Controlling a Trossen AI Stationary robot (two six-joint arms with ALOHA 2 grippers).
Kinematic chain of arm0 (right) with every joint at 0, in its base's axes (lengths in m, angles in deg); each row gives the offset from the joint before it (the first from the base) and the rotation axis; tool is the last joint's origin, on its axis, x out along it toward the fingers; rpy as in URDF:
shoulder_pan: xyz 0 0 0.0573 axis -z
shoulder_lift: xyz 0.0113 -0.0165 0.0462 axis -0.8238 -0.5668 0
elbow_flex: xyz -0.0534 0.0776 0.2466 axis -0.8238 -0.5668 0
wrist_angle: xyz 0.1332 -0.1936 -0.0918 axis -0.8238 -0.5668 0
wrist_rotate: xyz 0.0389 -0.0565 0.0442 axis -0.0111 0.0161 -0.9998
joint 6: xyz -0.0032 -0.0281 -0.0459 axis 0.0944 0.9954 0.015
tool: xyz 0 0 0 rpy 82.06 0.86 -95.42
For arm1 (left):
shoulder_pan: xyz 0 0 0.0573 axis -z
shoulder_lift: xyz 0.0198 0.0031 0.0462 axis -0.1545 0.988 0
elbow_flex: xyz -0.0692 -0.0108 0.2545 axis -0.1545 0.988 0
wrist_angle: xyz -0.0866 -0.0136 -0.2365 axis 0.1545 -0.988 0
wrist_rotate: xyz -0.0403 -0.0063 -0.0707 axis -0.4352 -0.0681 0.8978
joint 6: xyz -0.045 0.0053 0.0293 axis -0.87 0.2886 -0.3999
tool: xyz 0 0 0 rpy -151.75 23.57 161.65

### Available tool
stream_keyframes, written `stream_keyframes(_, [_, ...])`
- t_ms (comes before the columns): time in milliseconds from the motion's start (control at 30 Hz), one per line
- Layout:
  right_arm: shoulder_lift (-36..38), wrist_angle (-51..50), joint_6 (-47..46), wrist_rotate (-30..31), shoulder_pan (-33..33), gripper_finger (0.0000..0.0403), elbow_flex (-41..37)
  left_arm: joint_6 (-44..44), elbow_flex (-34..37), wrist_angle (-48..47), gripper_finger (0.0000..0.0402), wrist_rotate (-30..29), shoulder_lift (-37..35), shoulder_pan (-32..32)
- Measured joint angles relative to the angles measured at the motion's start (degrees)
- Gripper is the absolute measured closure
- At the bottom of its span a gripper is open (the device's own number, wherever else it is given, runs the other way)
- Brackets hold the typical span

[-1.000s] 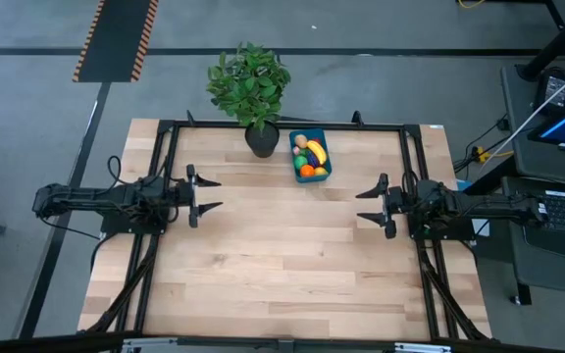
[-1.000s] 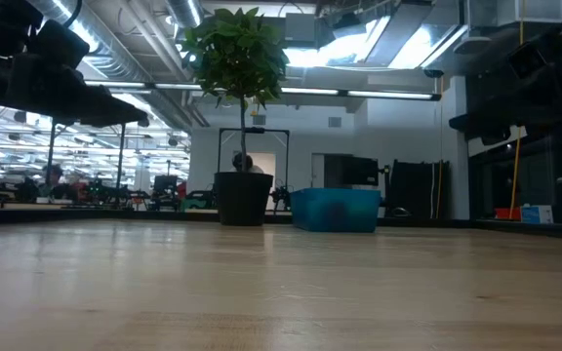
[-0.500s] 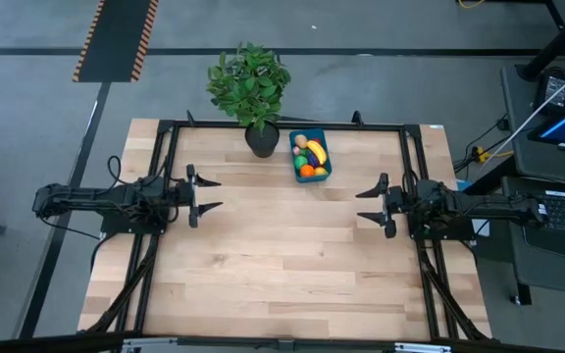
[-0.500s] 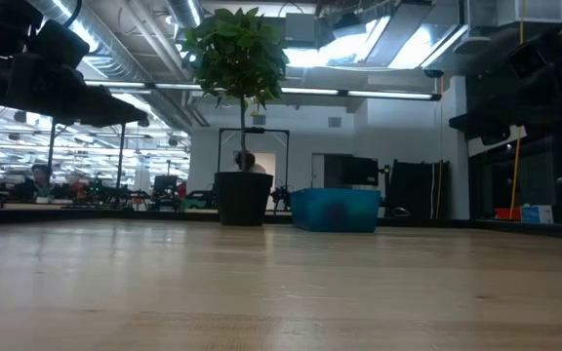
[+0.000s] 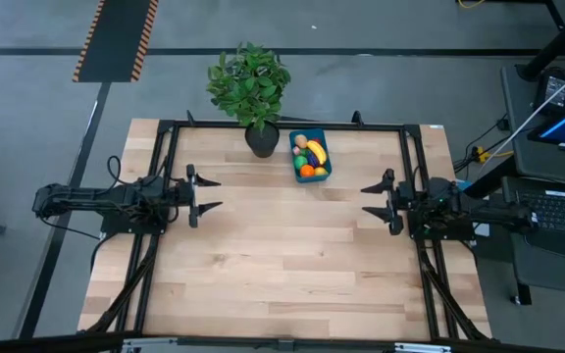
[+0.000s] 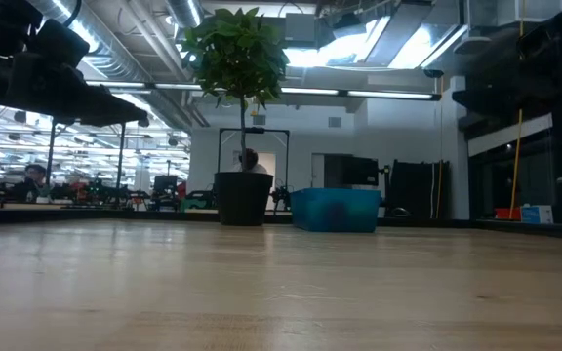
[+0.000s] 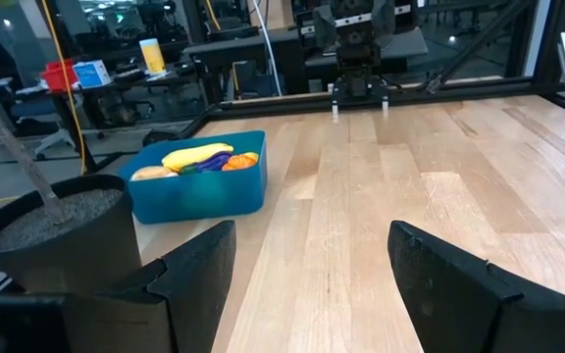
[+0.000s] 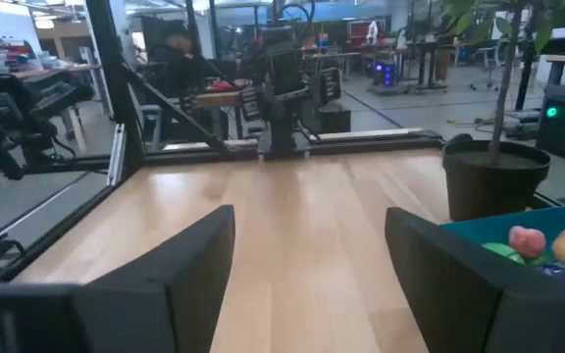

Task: Pick and placing Produce into tupperware
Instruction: Return to Home Position

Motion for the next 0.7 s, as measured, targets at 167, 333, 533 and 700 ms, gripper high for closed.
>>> stream_keyframes(167, [0.54,0.05,-1.71,-0.03,-0.87,0.0137,0.00,0.02,0.00,0.02,0.0140,0.00,0.00,0.00])
stream_keyframes(333, [0.22,0.09,-1.43,-0.01,-0.87,0.0137,-0.02,0.02,0.00,-0.02,0.0140,0.00,0.00,0.00])
stream_keyframes(533, [0.26,0.11,-1.44,0.02,-0.87,0.0137,-0.02,0.02,0.00,-0.07,0.0140,0.00,0.00,0.02])
stream_keyframes(700, [0.26,0.13,-1.33,0.03,-0.87,0.0137,-0.04,0.02,0.00,-0.09,0.0140,0.00,0.00,0.00])
